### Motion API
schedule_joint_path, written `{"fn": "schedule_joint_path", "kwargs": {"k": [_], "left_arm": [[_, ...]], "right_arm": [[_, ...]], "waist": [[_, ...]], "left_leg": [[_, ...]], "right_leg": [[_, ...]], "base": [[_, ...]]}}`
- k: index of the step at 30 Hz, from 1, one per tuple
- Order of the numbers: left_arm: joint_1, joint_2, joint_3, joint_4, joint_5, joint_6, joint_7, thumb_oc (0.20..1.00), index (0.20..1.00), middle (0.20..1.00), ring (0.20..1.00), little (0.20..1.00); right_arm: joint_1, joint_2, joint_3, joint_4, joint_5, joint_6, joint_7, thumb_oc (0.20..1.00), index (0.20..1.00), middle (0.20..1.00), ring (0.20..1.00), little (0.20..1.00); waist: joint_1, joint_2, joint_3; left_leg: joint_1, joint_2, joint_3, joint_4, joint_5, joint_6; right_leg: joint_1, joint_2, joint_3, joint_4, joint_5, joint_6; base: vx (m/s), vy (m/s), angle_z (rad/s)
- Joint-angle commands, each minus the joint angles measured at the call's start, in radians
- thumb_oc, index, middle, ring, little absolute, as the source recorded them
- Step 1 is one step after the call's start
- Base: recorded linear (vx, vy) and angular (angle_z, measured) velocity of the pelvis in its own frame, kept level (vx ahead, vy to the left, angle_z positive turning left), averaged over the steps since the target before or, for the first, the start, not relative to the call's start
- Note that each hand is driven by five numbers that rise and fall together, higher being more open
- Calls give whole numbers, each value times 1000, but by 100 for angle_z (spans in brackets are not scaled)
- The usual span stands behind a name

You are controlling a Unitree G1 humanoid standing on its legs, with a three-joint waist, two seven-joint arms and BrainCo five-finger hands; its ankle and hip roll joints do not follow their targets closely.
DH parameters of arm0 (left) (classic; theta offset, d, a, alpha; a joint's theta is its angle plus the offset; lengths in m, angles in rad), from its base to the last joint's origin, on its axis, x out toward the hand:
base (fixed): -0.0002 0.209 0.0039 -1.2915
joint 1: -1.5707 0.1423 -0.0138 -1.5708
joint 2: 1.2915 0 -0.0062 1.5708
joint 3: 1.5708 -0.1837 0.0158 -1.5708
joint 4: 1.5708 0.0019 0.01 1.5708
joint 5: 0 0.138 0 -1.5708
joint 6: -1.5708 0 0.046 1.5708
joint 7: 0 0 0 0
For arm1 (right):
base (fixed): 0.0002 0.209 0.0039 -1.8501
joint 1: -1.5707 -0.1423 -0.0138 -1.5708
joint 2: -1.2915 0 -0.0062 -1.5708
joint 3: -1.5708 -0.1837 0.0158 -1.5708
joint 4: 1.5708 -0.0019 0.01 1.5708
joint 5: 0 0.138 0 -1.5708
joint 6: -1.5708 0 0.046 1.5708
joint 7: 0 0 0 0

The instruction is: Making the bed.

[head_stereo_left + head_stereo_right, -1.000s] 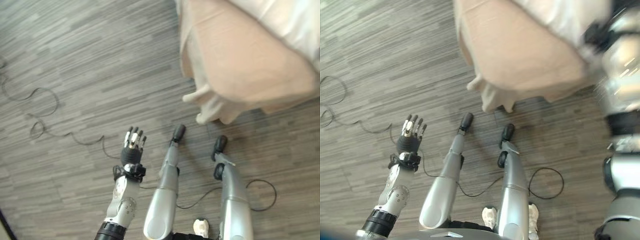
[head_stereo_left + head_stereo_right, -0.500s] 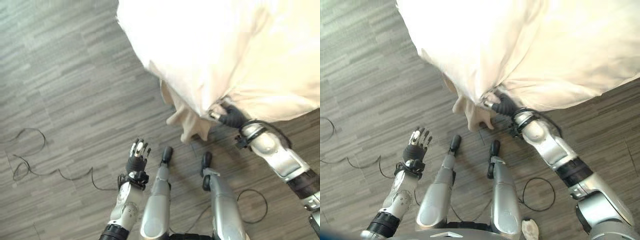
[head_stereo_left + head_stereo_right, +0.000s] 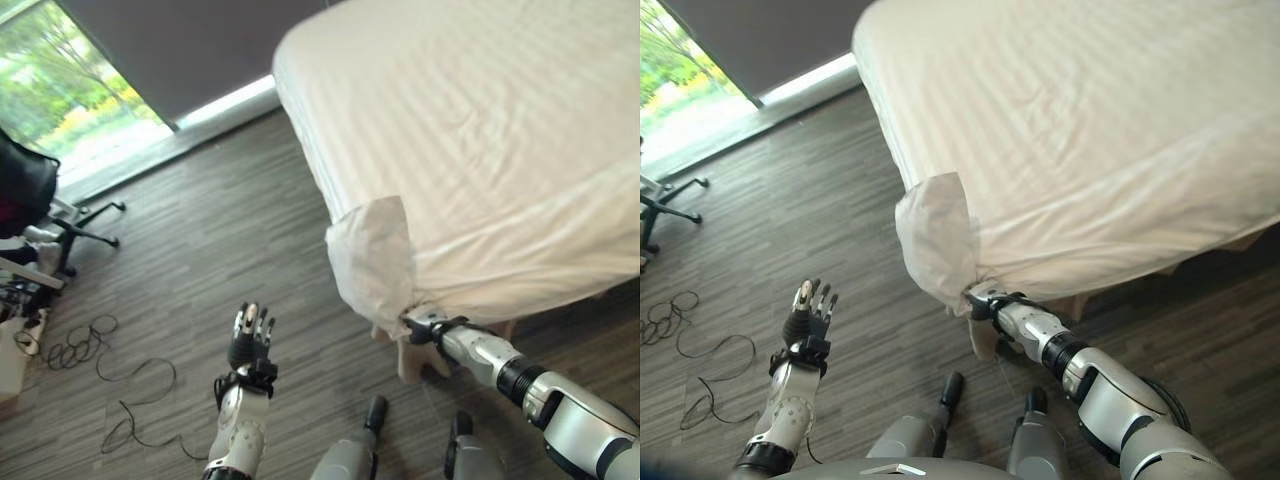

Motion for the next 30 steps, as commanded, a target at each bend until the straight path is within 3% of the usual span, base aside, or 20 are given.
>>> {"fn": "schedule_joint_path", "kwargs": {"k": [1,6,11,17,20,22,30], "left_arm": [[-61,70,43,-12,-2,-34,-10,1000,1000,1000,1000,1000],[-62,65,70,14,3,-22,-13,1000,1000,1000,1000,1000],[-70,71,87,23,19,-17,-26,1000,1000,1000,1000,1000],[-25,70,147,0,16,-22,-35,1000,1000,1000,1000,1000],[7,72,177,-4,17,-20,-29,1000,1000,1000,1000,1000],[27,74,205,-7,18,-14,-18,1000,1000,1000,1000,1000],[37,89,205,-32,10,-19,-26,1000,1000,1000,1000,1000]], "right_arm": [[110,208,77,94,-4,-52,77,200,200,200,200,200],[186,147,-42,183,28,-7,46,200,200,200,200,200],[256,111,-122,340,-26,26,13,200,200,200,200,200],[328,96,-162,288,-31,17,31,200,200,200,200,200],[315,47,-149,21,6,-25,82,200,200,200,200,200],[274,-25,-138,-350,148,-78,165,200,200,200,200,200],[42,-114,-62,-767,424,-132,313,200,200,200,200,200]], "waist": [[53,-121,53],[23,-172,4],[11,-197,-11],[1,-221,-31],[-9,-235,-33],[-21,-247,-30],[-11,-268,-24]], "left_leg": [[109,-94,67,-62,-1,32],[143,-88,89,-62,-17,42],[168,-79,115,-63,-31,48],[192,-60,167,-69,-40,54],[192,-57,191,-71,-31,53],[194,-49,213,-72,-30,53],[199,-46,235,-72,-33,55]], "right_leg": [[131,-125,24,-195,139,109],[161,-117,42,-203,142,113],[181,-112,48,-221,150,116],[181,-96,73,-252,174,121],[172,-95,87,-257,191,122],[166,-92,97,-259,198,125],[162,-91,100,-258,207,128]], "base": [[5,2,35],[11,-15,14],[-3,-16,-5],[7,-12,-20],[-13,5,-20],[-27,-4,-23],[-10,-5,-21]]}}
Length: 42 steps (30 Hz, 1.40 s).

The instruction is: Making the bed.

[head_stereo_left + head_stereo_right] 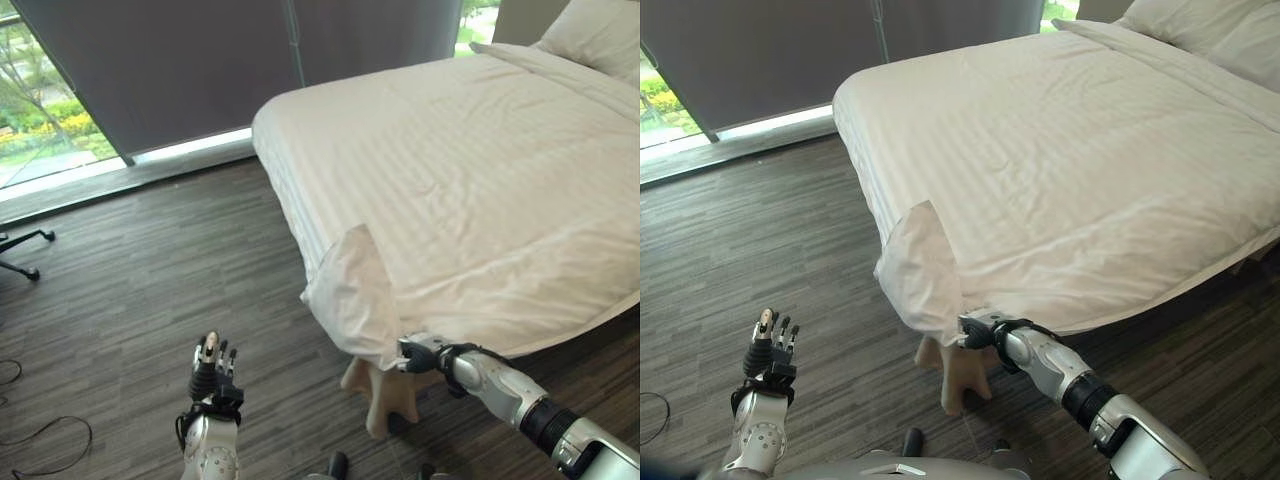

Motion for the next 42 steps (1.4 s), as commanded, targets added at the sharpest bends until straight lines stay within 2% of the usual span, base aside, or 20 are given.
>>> {"fn": "schedule_joint_path", "kwargs": {"k": [1,3,4,8,9,11,12,13,17,20,24,26,28,29,30,36,39,40,41,42], "left_arm": [[-27,74,27,-64,9,-43,-22,1000,1000,1000,1000,1000],[-26,74,26,-66,7,-44,-25,1000,1000,1000,1000,1000],[-27,75,28,-70,2,-43,-32,1000,1000,1000,1000,1000],[-25,70,36,-61,-7,-37,-44,1000,1000,1000,1000,1000],[-29,68,37,-56,-9,-33,-47,1000,1000,1000,1000,1000],[-37,69,41,-49,-10,-33,-48,1000,1000,1000,1000,1000],[-37,69,41,-49,-10,-33,-48,1000,1000,1000,1000,1000],[-49,74,38,-44,-1,-31,-49,1000,1000,1000,1000,1000],[-54,75,39,-42,6,-31,-62,1000,1000,1000,1000,1000],[-59,63,55,-21,-7,-34,-63,1000,1000,1000,1000,1000],[-58,56,51,-4,-7,-33,-60,1000,1000,1000,1000,1000],[-59,51,49,-9,-4,-36,-57,1000,1000,1000,1000,1000],[-67,47,28,-16,7,-34,-52,1000,1000,1000,1000,1000],[-69,50,17,-21,10,-35,-48,1000,1000,1000,1000,1000],[-76,53,-2,-27,14,-36,-49,1000,1000,1000,1000,1000],[-78,57,-25,-32,13,-32,-58,1000,1000,1000,1000,1000],[-62,59,-26,-34,1,-29,-62,1000,1000,1000,1000,1000],[-57,61,-22,-33,-7,-29,-54,1000,1000,1000,1000,1000],[-55,64,-18,-34,-7,-29,-47,1000,1000,1000,1000,1000],[-53,66,-15,-35,-9,-29,-42,1000,1000,1000,1000,1000]], "right_arm": [[-111,67,76,-217,164,-107,67,200,200,200,200,200],[-130,46,78,-254,181,-110,82,200,200,200,200,200],[-154,1,80,-314,188,-121,96,200,200,200,200,200],[-138,-66,93,-335,126,-144,119,200,200,200,200,200],[-131,-106,102,-337,31,-170,110,200,200,200,200,200],[-104,-138,110,-305,-76,-203,94,200,200,200,200,200],[-104,-137,111,-304,-77,-203,93,200,200,200,200,200],[-81,-159,131,-245,-174,-226,76,200,200,200,200,200],[40,-186,124,-136,-301,-245,49,200,200,200,200,200],[158,-185,97,-29,-366,-234,42,200,200,200,200,200],[286,-124,63,146,-455,-205,25,200,200,200,200,200],[334,-97,34,203,-450,-184,19,200,200,200,200,200],[394,-24,-3,428,-483,-114,-4,200,200,200,200,200],[398,6,-8,506,-496,-93,-19,467,467,467,467,467],[409,31,-36,620,-489,-56,-40,1000,1000,1000,1000,1000],[444,58,-131,789,-405,-3,-67,1000,1000,1000,1000,1000],[439,31,-267,815,-154,33,-91,1000,1000,1000,1000,1000],[415,-4,-332,771,-16,44,-112,1000,1000,1000,1000,1000],[399,-29,-350,746,39,46,-98,1000,1000,1000,1000,1000],[393,-64,-397,652,174,42,-99,1000,1000,1000,1000,1000]], "waist": [[19,-66,32],[18,-68,33],[16,-75,33],[14,-80,35],[11,-82,36],[10,-84,36],[10,-84,36],[13,-86,36],[10,-93,29],[4,-96,26],[-1,-94,18],[-5,-93,17],[-12,-87,10],[-11,-86,7],[-15,-82,4],[-24,-73,-1],[-33,-67,-4],[-34,-65,-3],[-37,-67,-3],[-44,-68,-2]], "left_leg": [[43,-44,71,2,-28,23],[44,-44,70,2,-29,24],[44,-46,70,2,-28,24],[46,-50,65,3,-29,26],[46,-51,57,3,-30,27],[47,-53,44,4,-31,28],[47,-53,44,4,-31,28],[47,-57,33,4,-31,29],[47,-64,9,4,-32,30],[47,-66,4,3,-33,30],[52,-64,3,3,-37,31],[54,-64,4,4,-38,32],[59,-63,5,3,-40,33],[60,-63,6,3,-41,34],[60,-63,6,4,-40,34],[64,-59,17,4,-44,34],[73,-55,24,4,-53,35],[74,-53,32,4,-51,34],[74,-51,37,3,-50,33],[72,-50,46,3,-47,32]], "right_leg": [[38,-81,-20,-138,169,68],[40,-82,-20,-137,169,68],[41,-84,-21,-134,167,69],[44,-89,-23,-127,164,70],[47,-92,-24,-122,161,70],[52,-97,-28,-116,155,71],[52,-97,-29,-116,154,71],[56,-100,-32,-111,150,70],[70,-107,-51,-111,145,71],[76,-109,-56,-115,144,72],[84,-108,-58,-120,142,70],[86,-108,-57,-121,142,70],[92,-107,-56,-125,139,68],[93,-106,-55,-126,139,68],[95,-105,-53,-127,139,67],[98,-101,-45,-132,139,66],[105,-97,-42,-137,131,68],[103,-96,-37,-139,134,68],[101,-95,-33,-140,135,68],[96,-93,-25,-141,138,69]], "base": [[6,6,-4],[0,0,0],[0,0,0],[2,4,1],[8,17,12],[11,15,27],[17,13,20],[12,10,12],[26,9,25],[35,-1,16],[28,5,5],[0,0,0],[16,3,1],[0,0,0],[0,0,0],[15,-2,-2],[18,-3,-20],[-2,-15,-39],[-5,-17,-38],[0,-20,-31]]}}
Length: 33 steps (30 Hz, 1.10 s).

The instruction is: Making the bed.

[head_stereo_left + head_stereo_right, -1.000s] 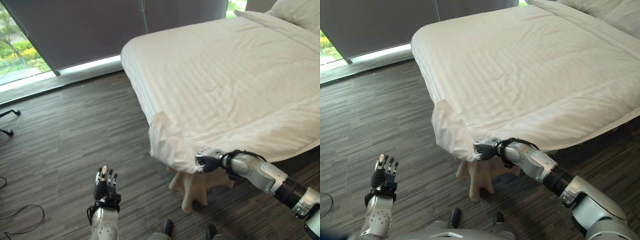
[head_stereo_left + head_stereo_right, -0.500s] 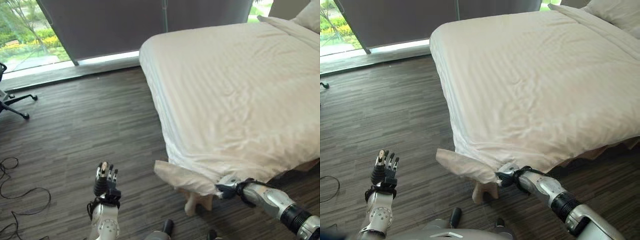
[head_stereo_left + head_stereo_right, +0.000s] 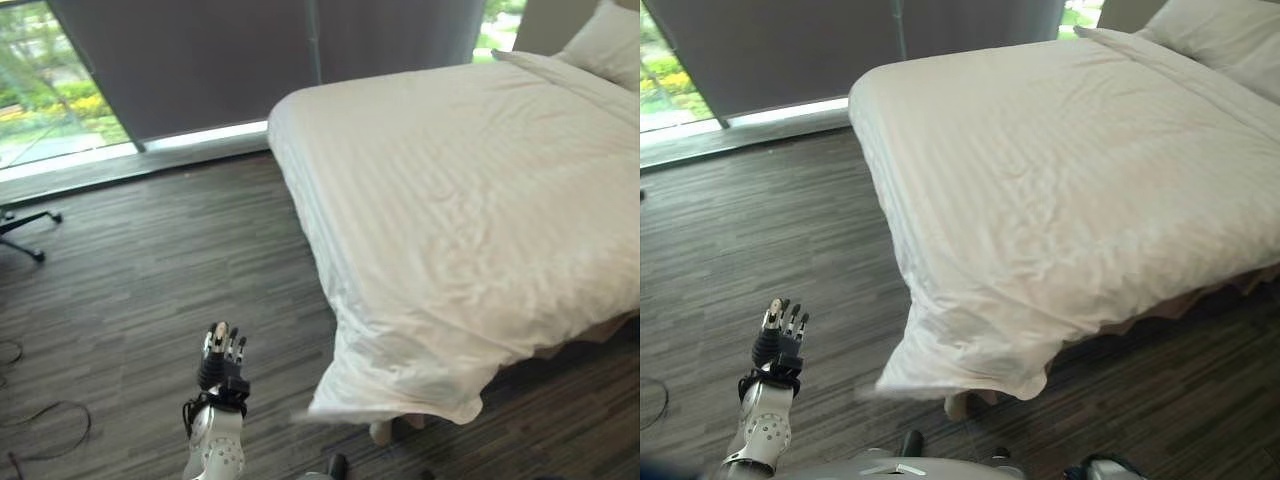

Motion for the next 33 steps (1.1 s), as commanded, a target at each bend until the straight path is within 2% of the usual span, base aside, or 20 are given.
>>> {"fn": "schedule_joint_path", "kwargs": {"k": [1,2,4,5,7,8,11,13,14,15,16,19,20,21,22,27,33], "left_arm": [[-18,55,19,-37,-15,-33,-3,1000,1000,1000,1000,1000],[-13,55,21,-38,-16,-28,-6,1000,1000,1000,1000,1000],[-1,61,18,-55,-16,-24,-19,1000,1000,1000,1000,1000],[6,65,17,-68,-19,-22,-34,1000,1000,1000,1000,1000],[18,72,16,-90,-22,-22,-55,1000,1000,1000,1000,1000],[26,70,21,-99,-27,-25,-65,1000,1000,1000,1000,1000],[53,62,34,-116,-46,-40,-87,1000,1000,1000,1000,1000],[69,54,48,-120,-62,-41,-89,1000,1000,1000,1000,1000],[80,49,51,-122,-70,-41,-93,1000,1000,1000,1000,1000],[91,33,47,-123,-87,-31,-105,1000,1000,1000,1000,1000],[91,33,48,-123,-87,-31,-105,1000,1000,1000,1000,1000],[69,21,17,-100,-102,-26,-103,1000,1000,1000,1000,1000],[61,19,12,-97,-103,-24,-101,1000,1000,1000,1000,1000],[61,20,13,-97,-103,-24,-101,1000,1000,1000,1000,1000],[47,16,-1,-98,-103,-23,-102,1000,1000,1000,1000,1000],[14,-8,-33,-92,-110,-38,-97,1000,1000,1000,1000,1000],[-2,-18,-63,-78,-110,-43,-95,1000,1000,1000,1000,1000]], "right_arm": [[-83,-127,-25,-195,404,8,5,1000,1000,1000,1000,1000],[-66,-187,-48,-286,484,9,42,1000,1000,1000,1000,1000],[-23,-289,-149,-511,771,18,73,1000,1000,1000,1000,1000],[14,-338,-193,-567,867,12,98,1000,1000,1000,1000,1000],[102,-410,-312,-703,1032,8,121,1000,1000,1000,1000,1000],[134,-419,-377,-741,1114,2,121,1000,1000,1000,1000,1000],[153,-348,-505,-746,1326,-27,127,1000,1000,1000,1000,1000],[156,-308,-507,-775,1367,-28,149,1000,1000,1000,1000,1000],[153,-281,-487,-803,1410,-19,167,1000,1000,1000,1000,1000],[125,-235,-419,-796,1443,3,194,1000,1000,1000,1000,1000],[123,-235,-417,-795,1443,3,194,1000,1000,1000,1000,1000],[-12,-107,-215,-733,1442,12,180,1000,1000,1000,1000,1000],[-50,-82,-168,-727,1426,13,177,200,200,200,200,200],[-52,-81,-166,-726,1426,13,177,200,200,200,200,200],[-144,-30,-70,-708,1403,11,167,200,200,200,200,200],[-336,155,95,-696,1440,-2,156,200,200,200,200,200],[-450,253,194,-695,1462,3,149,200,200,200,200,200]], "waist": [[12,-35,-18],[9,-34,-18],[-10,-36,-17],[-15,-34,-16],[-31,-28,-14],[-39,-24,-13],[-53,-9,-15],[-55,-2,-16],[-54,2,-15],[-47,9,-12],[-48,8,-12],[-28,22,2],[-23,23,8],[-23,23,9],[-7,28,19],[35,27,50],[60,21,71]], "left_leg": [[11,1,80,12,-24,5],[12,3,87,11,-25,3],[10,4,100,11,-23,0],[11,5,103,11,-23,-1],[7,5,106,11,-21,-5],[7,5,109,11,-21,-6],[5,4,119,11,-22,-7],[3,3,127,11,-22,-8],[1,3,133,11,-22,-8],[-3,3,141,11,-22,-9],[-3,3,141,11,-22,-9],[-12,3,158,11,-18,-8],[-14,3,162,11,-16,-8],[-14,3,163,11,-16,-8],[-23,5,178,11,-14,-9],[-63,8,207,11,1,-12],[-78,9,209,11,7,-13]], "right_leg": [[-84,-52,14,54,61,31],[-86,-49,21,53,62,31],[-92,-47,29,50,66,31],[-93,-45,34,50,66,31],[-98,-45,38,50,66,31],[-98,-45,40,49,67,32],[-99,-47,43,38,73,35],[-102,-46,48,29,78,36],[-105,-46,52,23,82,36],[-110,-45,58,14,89,36],[-110,-45,59,14,89,36],[-124,-43,74,0,103,36],[-128,-41,79,-6,109,36],[-128,-41,80,-6,109,36],[-139,-37,87,-21,122,37],[-186,-30,100,-35,143,45],[-199,-28,94,-35,148,45]], "base": [[2,-15,-31],[12,-17,-29],[11,-17,-19],[8,-14,-4],[4,-3,2],[14,-6,3],[9,-2,-3],[22,-15,-15],[9,-14,-19],[4,-4,-19],[-8,-2,-22],[-48,-1,-16],[-45,-5,-19],[-54,-6,-22],[-58,-6,-14],[-72,-8,-19],[-15,-5,0]]}}
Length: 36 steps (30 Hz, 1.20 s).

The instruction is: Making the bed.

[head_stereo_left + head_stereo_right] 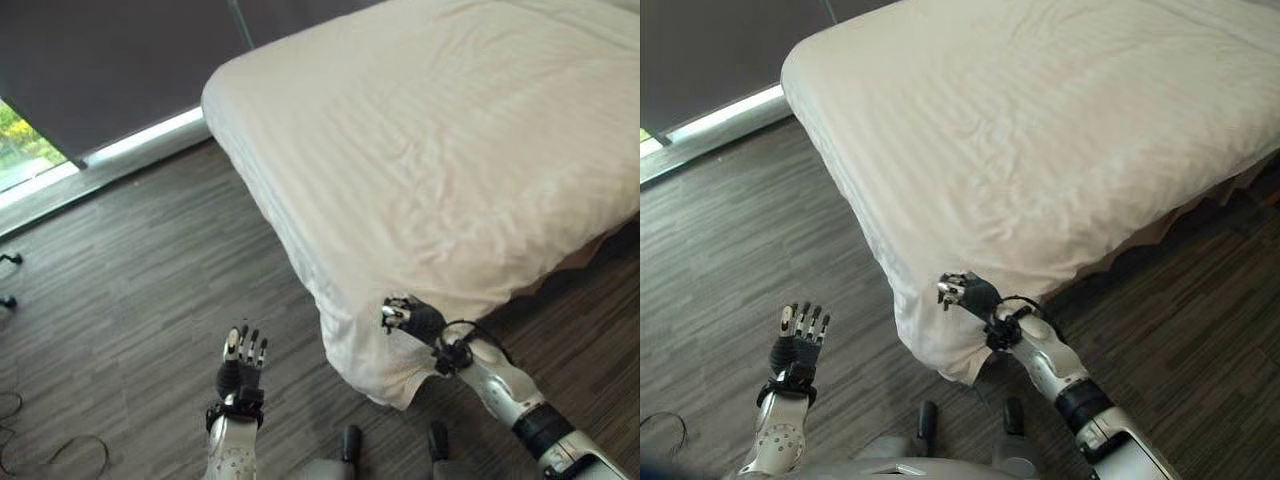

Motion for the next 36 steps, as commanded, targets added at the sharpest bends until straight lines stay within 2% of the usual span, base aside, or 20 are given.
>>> {"fn": "schedule_joint_path", "kwargs": {"k": [1,4,6,10,14,15,17,22,24,27,29,30,31,36], "left_arm": [[-61,43,2,-29,-3,-45,-11,1000,1000,1000,1000,1000],[-77,49,-22,-27,-6,-49,-3,1000,1000,1000,1000,1000],[-81,52,-37,-25,-13,-51,2,1000,1000,1000,1000,1000],[-83,60,-50,-18,-22,-45,9,1000,1000,1000,1000,1000],[-74,64,-53,-17,-20,-41,12,1000,1000,1000,1000,1000],[-69,69,-63,-20,-17,-42,14,1000,1000,1000,1000,1000],[-65,69,-76,-18,-13,-37,16,1000,1000,1000,1000,1000],[-65,60,-94,-22,5,-20,14,1000,1000,1000,1000,1000],[-55,43,-90,-34,12,-6,6,1000,1000,1000,1000,1000],[-51,40,-86,-35,16,-4,3,1000,1000,1000,1000,1000],[-48,38,-59,-48,19,-5,-9,1000,1000,1000,1000,1000],[-48,38,-61,-48,19,-5,-9,1000,1000,1000,1000,1000],[-50,47,-39,-65,31,-14,-11,1000,1000,1000,1000,1000],[-62,70,9,-76,57,-38,-15,1000,1000,1000,1000,1000]], "right_arm": [[-117,87,62,5,56,-53,-11,200,200,200,200,200],[-190,150,90,114,16,-72,-67,200,200,200,200,200],[-218,199,65,238,27,-79,-106,200,200,200,200,200],[-254,235,-7,431,5,-102,-188,200,200,200,200,200],[-262,236,-52,523,-23,-94,-218,200,200,200,200,200],[-275,230,-116,626,-5,-100,-246,200,200,200,200,200],[-293,212,-154,700,-27,-99,-259,200,200,200,200,200],[-274,118,-278,901,-111,-88,-336,200,200,200,200,200],[-191,67,-341,965,-159,-64,-338,200,200,200,200,200],[-154,53,-361,977,-174,-61,-333,200,200,200,200,200],[-4,-26,-522,1025,-131,-59,-341,200,200,200,200,200],[-2,-27,-523,1024,-130,-59,-340,200,200,200,200,200],[68,-79,-643,1027,-60,-75,-356,200,200,200,200,200],[208,-175,-856,956,73,-151,-394,200,200,200,200,200]], "waist": [[31,-56,38],[53,-55,62],[71,-50,79],[99,-21,101],[116,2,112],[128,26,129],[139,46,135],[147,91,151],[132,96,153],[123,95,154],[72,87,158],[73,87,156],[39,77,156],[-30,39,137]], "left_leg": [[20,-19,67,6,-7,-6],[0,-19,57,6,1,-7],[-20,-20,44,8,9,-8],[-66,-23,14,11,26,-11],[-96,-29,-2,10,38,-10],[-123,-35,-12,11,48,-10],[-143,-37,-19,11,55,-11],[-179,-40,-26,8,68,-14],[-179,-40,-24,8,64,-13],[-177,-38,-22,8,62,-13],[-165,-35,-13,9,50,-13],[-165,-35,-13,9,50,-13],[-158,-32,-10,9,42,-14],[-126,-25,2,11,19,-19]], "right_leg": [[-49,-55,-30,11,64,59],[-60,-55,-38,11,69,57],[-71,-55,-46,11,73,54],[-98,-55,-65,11,74,47],[-120,-58,-79,11,77,44],[-140,-61,-85,11,81,43],[-159,-63,-89,11,84,42],[-191,-69,-94,11,85,44],[-196,-68,-89,11,80,45],[-194,-68,-88,11,78,45],[-189,-65,-75,11,66,44],[-190,-65,-75,11,65,44],[-185,-63,-70,11,59,44],[-157,-56,-59,11,41,43]], "base": [[-42,-18,1],[-70,-29,0],[-78,-23,8],[-77,-12,19],[-48,12,22],[-73,34,11],[-53,34,17],[-14,20,14],[42,22,10],[30,6,0],[81,26,1],[76,8,3],[65,-8,-2],[68,-18,-7]]}}
